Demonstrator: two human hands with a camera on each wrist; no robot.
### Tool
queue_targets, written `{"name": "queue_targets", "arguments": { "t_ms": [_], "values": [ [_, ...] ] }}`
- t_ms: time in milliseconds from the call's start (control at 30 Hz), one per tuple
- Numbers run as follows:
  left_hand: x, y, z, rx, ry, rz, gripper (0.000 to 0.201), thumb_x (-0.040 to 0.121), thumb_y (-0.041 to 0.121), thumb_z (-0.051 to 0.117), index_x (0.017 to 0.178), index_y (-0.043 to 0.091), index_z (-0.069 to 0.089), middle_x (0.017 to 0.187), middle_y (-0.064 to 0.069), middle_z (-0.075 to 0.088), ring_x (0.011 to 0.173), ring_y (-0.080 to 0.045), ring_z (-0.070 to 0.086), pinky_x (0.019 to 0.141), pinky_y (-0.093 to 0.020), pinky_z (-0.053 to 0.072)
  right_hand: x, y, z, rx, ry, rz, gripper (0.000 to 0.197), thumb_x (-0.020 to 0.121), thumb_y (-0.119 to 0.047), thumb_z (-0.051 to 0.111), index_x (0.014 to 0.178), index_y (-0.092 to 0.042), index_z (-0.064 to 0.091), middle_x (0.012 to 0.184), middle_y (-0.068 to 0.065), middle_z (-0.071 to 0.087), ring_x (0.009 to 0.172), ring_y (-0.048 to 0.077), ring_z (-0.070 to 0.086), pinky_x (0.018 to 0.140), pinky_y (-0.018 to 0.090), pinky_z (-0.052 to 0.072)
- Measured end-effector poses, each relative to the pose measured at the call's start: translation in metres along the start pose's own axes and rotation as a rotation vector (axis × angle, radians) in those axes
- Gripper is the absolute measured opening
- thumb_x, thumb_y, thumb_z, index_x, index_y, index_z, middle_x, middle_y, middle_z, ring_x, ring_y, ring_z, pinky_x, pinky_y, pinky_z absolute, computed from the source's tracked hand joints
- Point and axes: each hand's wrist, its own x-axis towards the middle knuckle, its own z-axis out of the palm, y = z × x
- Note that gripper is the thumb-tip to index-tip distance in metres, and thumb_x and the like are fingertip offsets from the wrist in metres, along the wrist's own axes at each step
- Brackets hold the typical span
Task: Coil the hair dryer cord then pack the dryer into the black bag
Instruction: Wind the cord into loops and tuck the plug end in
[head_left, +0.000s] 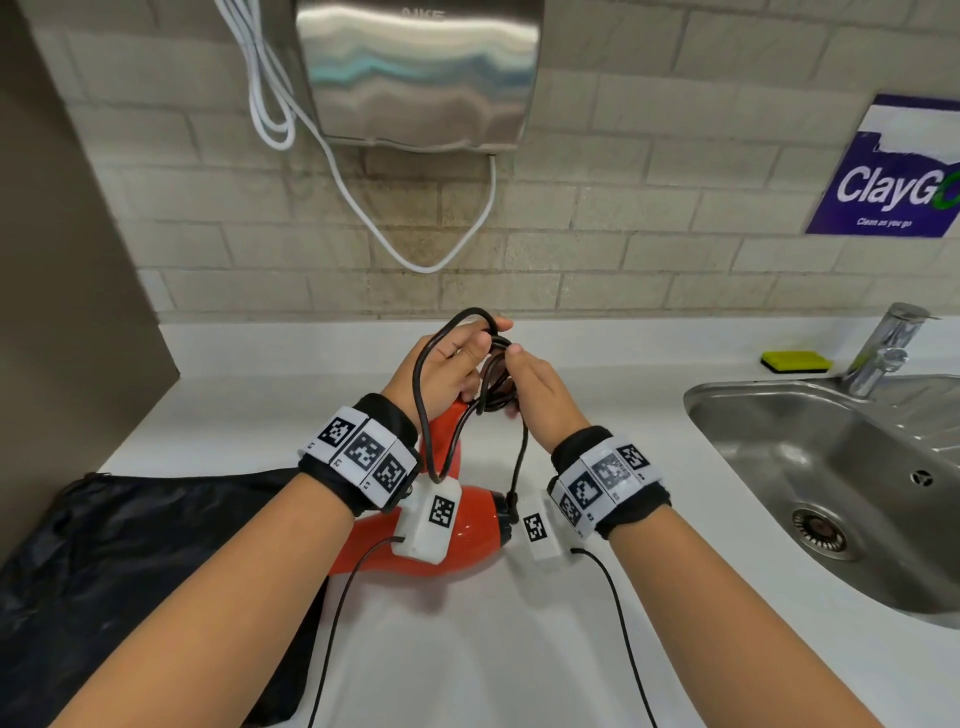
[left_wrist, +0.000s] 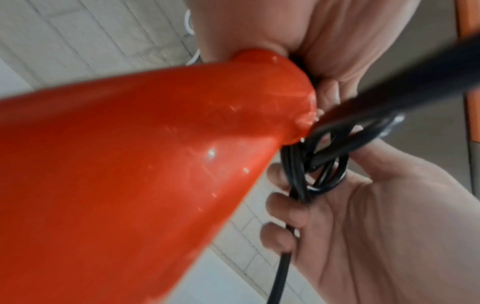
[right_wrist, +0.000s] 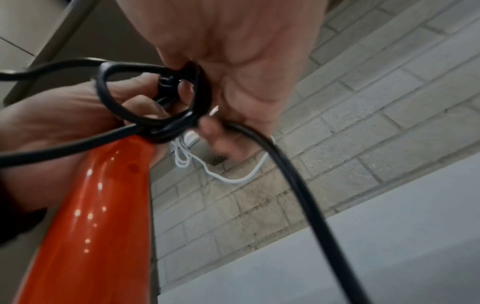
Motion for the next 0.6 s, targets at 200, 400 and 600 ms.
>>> {"name": "queue_targets", "arguments": {
  "t_ms": [200,400,600],
  "values": [
    [0.002,-0.002,-0.003,0.023,0.043,-0.003,0.026,0.097,0.028,0.038,0.119,0.030,0.051,0.048,0.012,0.050,0.043,-0.004,0.033,0.050,-0.020,0.035,-0.001,0.020,-0.006,0.092,-0.011,-0.030,0.031,0.091,-0.028,0.033,0.088,-0.011,0.059,0.066,-0.014,0.056,0.054,-0.011,0.049,0.057,0.006,0.037],
    [0.002,-0.003,-0.009,-0.067,0.104,-0.036,0.033,0.082,0.056,0.049,0.106,0.035,0.058,0.076,0.009,0.056,0.037,-0.002,0.035,0.044,-0.014,0.035,0.002,0.055,-0.030,-0.206,0.102,0.071,0.025,0.094,-0.010,0.042,0.100,-0.002,0.065,0.107,0.015,0.064,0.094,0.009,0.054,0.075,0.010,0.037],
    [-0.002,-0.004,-0.020,-0.093,0.165,-0.078,0.024,0.097,0.028,0.037,0.100,0.027,0.061,0.081,0.001,0.052,0.037,-0.002,0.035,0.041,-0.014,0.034,-0.016,0.112,-0.063,-0.673,0.019,0.646,0.029,0.093,-0.010,0.039,0.104,0.000,0.064,0.102,0.019,0.063,0.078,0.024,0.055,0.066,0.026,0.038]
  ]
}}
